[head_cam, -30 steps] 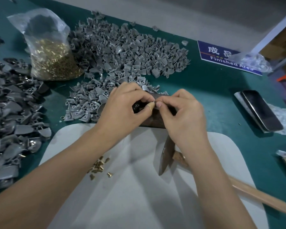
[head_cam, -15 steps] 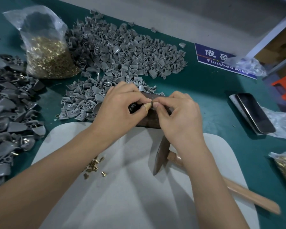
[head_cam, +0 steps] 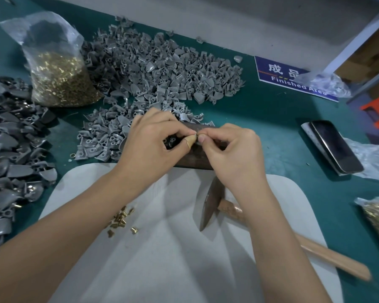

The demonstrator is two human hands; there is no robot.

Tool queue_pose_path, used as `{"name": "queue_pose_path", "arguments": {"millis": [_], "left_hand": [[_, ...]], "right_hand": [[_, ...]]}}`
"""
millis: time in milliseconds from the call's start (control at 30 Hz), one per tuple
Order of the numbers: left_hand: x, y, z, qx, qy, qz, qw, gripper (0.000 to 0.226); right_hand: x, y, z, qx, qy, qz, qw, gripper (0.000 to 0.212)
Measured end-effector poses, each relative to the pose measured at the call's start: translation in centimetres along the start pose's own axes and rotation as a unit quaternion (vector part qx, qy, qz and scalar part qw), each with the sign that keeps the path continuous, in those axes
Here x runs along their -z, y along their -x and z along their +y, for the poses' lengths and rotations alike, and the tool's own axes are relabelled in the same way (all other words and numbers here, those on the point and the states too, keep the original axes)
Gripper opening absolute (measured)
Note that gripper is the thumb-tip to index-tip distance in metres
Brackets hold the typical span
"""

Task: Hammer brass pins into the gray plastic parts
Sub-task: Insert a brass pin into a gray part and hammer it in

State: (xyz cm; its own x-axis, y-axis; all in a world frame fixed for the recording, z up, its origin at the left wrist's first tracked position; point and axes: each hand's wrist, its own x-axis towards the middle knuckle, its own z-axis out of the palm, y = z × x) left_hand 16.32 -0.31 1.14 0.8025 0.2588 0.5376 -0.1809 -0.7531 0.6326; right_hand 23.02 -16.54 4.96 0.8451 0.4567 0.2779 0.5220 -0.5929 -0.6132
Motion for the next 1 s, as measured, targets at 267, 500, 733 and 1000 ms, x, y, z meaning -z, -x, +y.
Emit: {"name": "queue_pose_path", "arguments": {"millis": [267, 500, 733, 1000], "left_hand": [[0.0, 0.1, 0.1, 0.010, 0.000, -0.010, 1.000, 0.008], [0.4, 0.0, 0.4, 0.021, 0.007, -0.012, 1.000, 0.007], [0.1, 0.1, 0.3, 0.017, 0.032, -0.011, 0.999, 0.015], [0.0, 0.0, 0.3, 0.016, 0.034, -0.012, 0.999, 0.009]], "right_hand": [[-0.1, -0.1, 0.6, -0.025, -0.069, 0.008, 0.997, 0.014], [-0.2, 0.2, 0.5, -0.033, -0.097, 0.024, 0.994, 0.011], [-0.3, 0.4, 0.5, -0.017, -0.085, 0.027, 0.996, 0.012], [-0.4, 1.3, 0.2, 0.003, -0.075, 0.051, 0.996, 0.016]]}}
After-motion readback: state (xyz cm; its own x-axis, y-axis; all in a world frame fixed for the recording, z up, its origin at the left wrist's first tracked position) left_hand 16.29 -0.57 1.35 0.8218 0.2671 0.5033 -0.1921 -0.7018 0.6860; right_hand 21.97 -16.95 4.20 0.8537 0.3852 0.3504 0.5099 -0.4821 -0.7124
